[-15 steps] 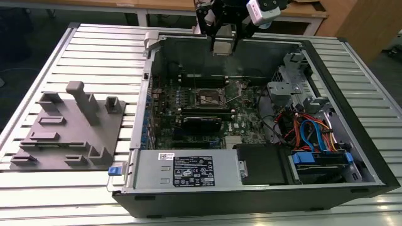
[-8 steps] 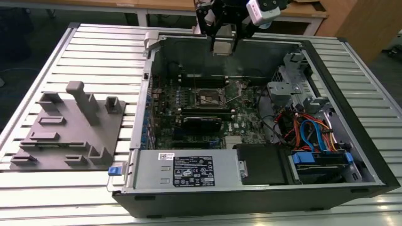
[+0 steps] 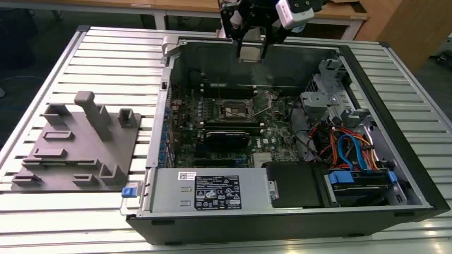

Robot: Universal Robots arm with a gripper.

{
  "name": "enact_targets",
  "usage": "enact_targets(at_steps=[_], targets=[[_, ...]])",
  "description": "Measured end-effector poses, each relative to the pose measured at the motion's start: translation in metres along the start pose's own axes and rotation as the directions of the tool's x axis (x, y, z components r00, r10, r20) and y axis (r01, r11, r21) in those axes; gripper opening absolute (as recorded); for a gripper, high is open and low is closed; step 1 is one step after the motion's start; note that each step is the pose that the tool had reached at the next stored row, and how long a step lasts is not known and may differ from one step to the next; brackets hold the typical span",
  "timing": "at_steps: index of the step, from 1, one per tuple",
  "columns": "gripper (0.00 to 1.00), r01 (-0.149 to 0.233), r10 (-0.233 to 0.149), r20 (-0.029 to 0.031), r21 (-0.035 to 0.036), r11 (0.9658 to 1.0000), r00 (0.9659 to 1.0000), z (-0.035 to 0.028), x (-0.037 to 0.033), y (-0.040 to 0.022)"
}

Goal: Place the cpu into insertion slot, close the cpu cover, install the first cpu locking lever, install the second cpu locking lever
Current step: 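Place the cpu into insertion slot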

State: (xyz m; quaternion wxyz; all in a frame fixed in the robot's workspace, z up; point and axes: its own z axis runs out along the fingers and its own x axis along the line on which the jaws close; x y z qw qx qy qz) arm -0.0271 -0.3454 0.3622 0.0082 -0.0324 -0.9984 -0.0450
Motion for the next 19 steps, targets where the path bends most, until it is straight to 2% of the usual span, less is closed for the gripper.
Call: enact_targets(at_steps=[10, 19], targets=[[0.54, -0.053, 0.053, 0.0047, -0.0012, 0.9986, 0.9986, 0.0001, 0.0000, 0.0000], [0.54, -0.097, 0.097, 0.0087, -0.0023, 0.9953, 0.9952, 0.0002, 0.0000, 0.0000]])
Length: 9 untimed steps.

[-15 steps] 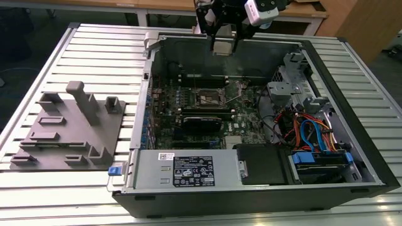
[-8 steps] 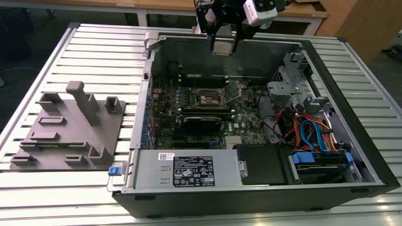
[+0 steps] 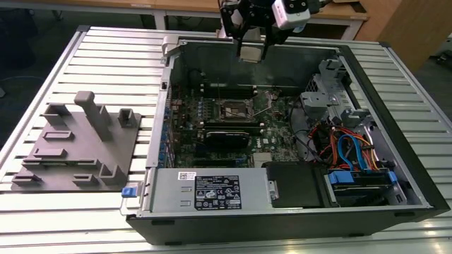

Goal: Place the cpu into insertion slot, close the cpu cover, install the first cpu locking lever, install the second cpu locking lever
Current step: 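Place the cpu into insertion slot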

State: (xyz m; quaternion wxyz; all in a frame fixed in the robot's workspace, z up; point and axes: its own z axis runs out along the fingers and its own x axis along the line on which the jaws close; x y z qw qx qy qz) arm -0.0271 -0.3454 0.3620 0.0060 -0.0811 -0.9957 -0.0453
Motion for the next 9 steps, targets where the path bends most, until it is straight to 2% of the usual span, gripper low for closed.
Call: enact_targets(at_steps=[5, 9], targets=[[0.54, -0.027, 0.027, 0.0024, -0.0005, 0.9996, 0.9996, 0.0000, 0.0000, 0.0000], [0.54, -0.029, 0.029, 0.0026, -0.0006, 0.9996, 0.9996, 0.0000, 0.0000, 0.0000]])
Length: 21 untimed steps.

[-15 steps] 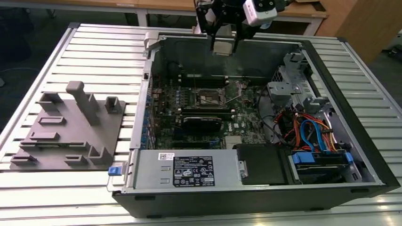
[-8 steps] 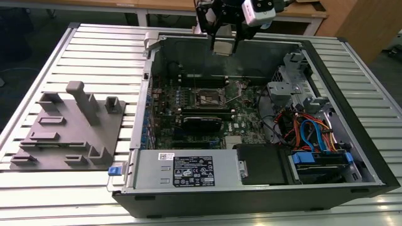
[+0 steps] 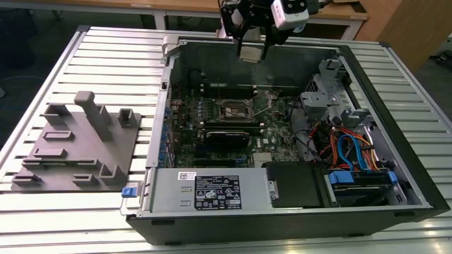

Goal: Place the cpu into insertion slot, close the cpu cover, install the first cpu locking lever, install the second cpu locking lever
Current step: 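Place the cpu into insertion slot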

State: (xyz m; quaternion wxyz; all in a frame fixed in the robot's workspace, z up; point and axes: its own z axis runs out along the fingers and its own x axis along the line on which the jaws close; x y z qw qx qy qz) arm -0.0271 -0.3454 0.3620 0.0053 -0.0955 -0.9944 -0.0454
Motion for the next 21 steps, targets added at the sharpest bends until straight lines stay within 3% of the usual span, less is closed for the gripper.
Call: enact_targets(at_steps=[16, 21], targets=[[0.54, -0.029, 0.029, 0.0026, -0.0006, 0.9996, 0.9996, 0.0001, 0.0000, 0.0000], [0.54, -0.066, 0.066, 0.0059, -0.0016, 0.9978, 0.9978, 0.0003, 0.0000, 0.0000]])
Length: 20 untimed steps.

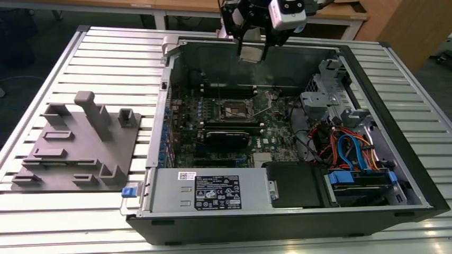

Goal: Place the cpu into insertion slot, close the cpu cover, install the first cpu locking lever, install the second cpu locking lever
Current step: 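Place the cpu into insertion slot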

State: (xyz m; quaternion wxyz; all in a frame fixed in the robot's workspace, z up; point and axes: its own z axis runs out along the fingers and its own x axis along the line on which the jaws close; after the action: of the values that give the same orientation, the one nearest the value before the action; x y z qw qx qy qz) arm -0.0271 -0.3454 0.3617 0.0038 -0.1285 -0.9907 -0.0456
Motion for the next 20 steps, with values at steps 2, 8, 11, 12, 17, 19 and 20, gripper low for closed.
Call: enact_targets(at_steps=[2, 8, 11, 12, 17, 19, 20], targets=[[0.54, -0.019, 0.019, 0.0017, -0.0003, 0.9998, 0.9998, 0.0000, 0.0000, 0.0000], [0.54, -0.026, 0.026, 0.0023, -0.0005, 0.9997, 0.9996, 0.0000, 0.0000, 0.0000], [0.54, -0.027, 0.027, 0.0024, -0.0005, 0.9996, 0.9996, 0.0001, 0.0000, 0.0000], [0.54, -0.027, 0.027, 0.0024, -0.0005, 0.9996, 0.9996, 0.0000, 0.0000, 0.0000], [0.54, -0.044, 0.044, 0.0040, -0.0009, 0.9990, 0.9990, 0.0001, 0.0000, 0.0000], [0.54, -0.059, 0.059, 0.0053, -0.0012, 0.9983, 0.9983, 0.0001, 0.0000, 0.0000], [0.54, -0.068, 0.068, 0.0061, -0.0015, 0.9977, 0.9976, 0.0002, 0.0000, 0.0000]])
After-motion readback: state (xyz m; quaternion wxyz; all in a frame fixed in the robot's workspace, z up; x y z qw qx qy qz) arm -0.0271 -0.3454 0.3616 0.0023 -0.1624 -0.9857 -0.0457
